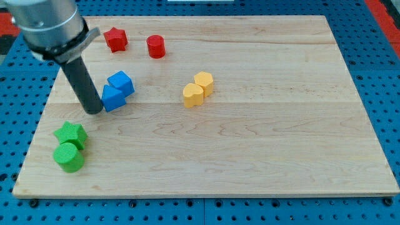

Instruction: Separate the blue cube and blue triangle

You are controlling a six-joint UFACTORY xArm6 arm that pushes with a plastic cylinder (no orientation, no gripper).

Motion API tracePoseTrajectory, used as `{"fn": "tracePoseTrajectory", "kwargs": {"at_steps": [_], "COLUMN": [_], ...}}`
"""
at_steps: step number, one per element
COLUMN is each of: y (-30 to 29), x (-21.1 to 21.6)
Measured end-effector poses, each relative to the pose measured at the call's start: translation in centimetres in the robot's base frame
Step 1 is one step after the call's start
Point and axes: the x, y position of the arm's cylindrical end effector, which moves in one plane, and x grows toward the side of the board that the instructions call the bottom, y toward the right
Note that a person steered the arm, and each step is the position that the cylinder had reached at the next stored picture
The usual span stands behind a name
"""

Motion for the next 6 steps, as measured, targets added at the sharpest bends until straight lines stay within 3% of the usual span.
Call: {"fn": "tracePoseTrajectory", "kwargs": {"at_steps": [2, 3, 4, 5, 6], "y": [7.2, 7.0, 6.9, 3.3, 2.3], "x": [-3.6, -6.1, -5.1, -4.3, -9.9]}}
